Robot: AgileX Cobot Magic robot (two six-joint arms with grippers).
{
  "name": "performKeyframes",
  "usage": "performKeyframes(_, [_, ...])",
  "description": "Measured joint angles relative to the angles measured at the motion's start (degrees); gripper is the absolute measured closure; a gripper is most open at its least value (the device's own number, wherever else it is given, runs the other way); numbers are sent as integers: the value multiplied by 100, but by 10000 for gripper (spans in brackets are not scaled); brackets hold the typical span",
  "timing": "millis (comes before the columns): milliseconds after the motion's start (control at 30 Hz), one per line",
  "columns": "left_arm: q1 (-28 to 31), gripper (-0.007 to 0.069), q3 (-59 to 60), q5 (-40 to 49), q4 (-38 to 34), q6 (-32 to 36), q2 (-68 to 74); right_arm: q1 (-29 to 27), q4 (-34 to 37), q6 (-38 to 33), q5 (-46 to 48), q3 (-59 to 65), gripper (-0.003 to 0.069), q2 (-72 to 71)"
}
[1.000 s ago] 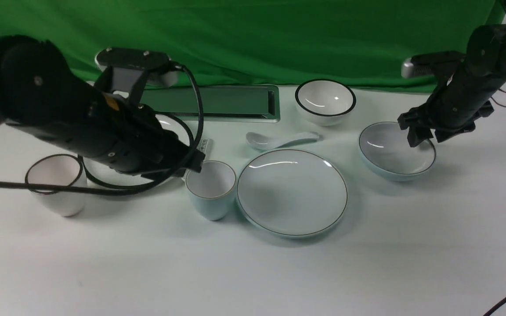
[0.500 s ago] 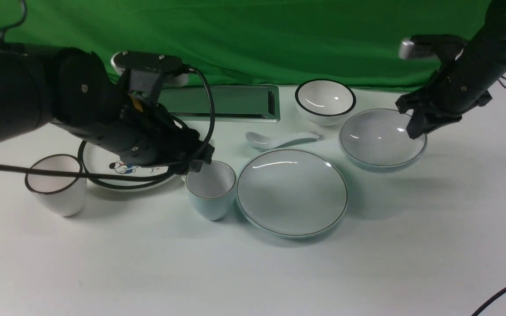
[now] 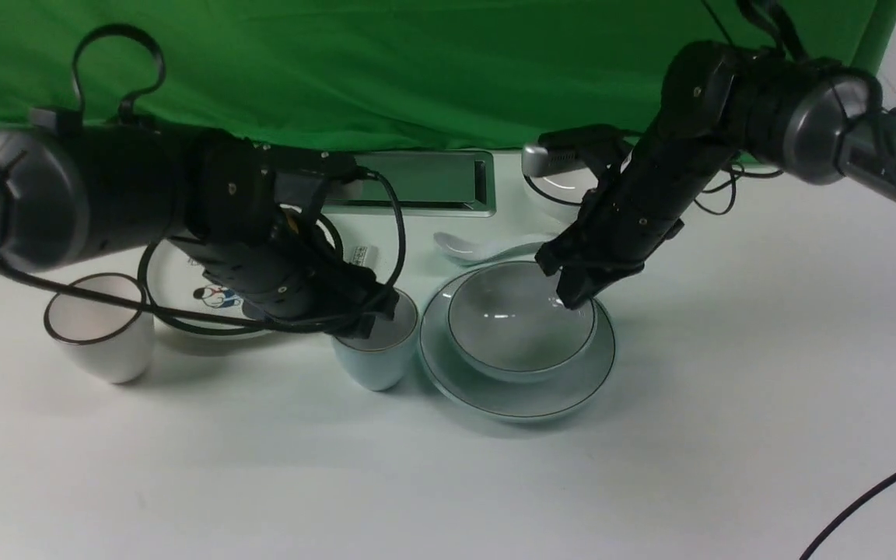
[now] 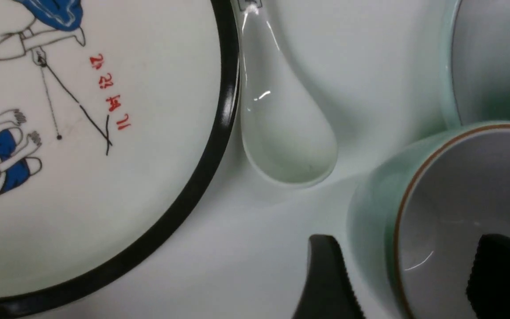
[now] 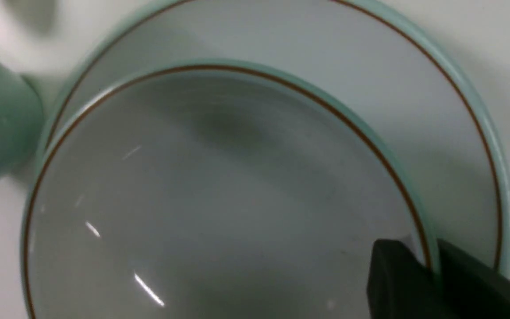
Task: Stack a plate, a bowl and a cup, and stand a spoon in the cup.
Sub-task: Use the left arm to grab a blue teacup, then use the left arm to put the blue teacup into the blue rice bowl in the middle
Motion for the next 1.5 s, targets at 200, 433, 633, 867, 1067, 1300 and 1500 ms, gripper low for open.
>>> performKeyframes(200, [0,377,-5,-315,47,5,156,12,10,20,24,0,461,46])
performKeyframes(433, [0,631,-306,-208,264,42,136,12,-7,20,232,0,298,-197])
performKeyframes(633, [-201,634,-1326,284,-725,910,-46,-58,-362,14,152,-16,286,-1158])
performKeyframes(867, [-864,634,-1779,255,-769,1142,701,-218,-811,184,124,-51,286,-1241])
performKeyframes(1067, [-970,624,-1998,213,-698,1123,1275,-224,-829,267,4,-51,281,-1019])
performKeyframes(1300, [-975,431,-2314,469,-563,1085,1258,-224,-820,213,-296,-307,134,-686])
performKeyframes(1500, [-959,255,-2736,1060,199,832,540,-163,-765,-270,-75,-1287,88,48])
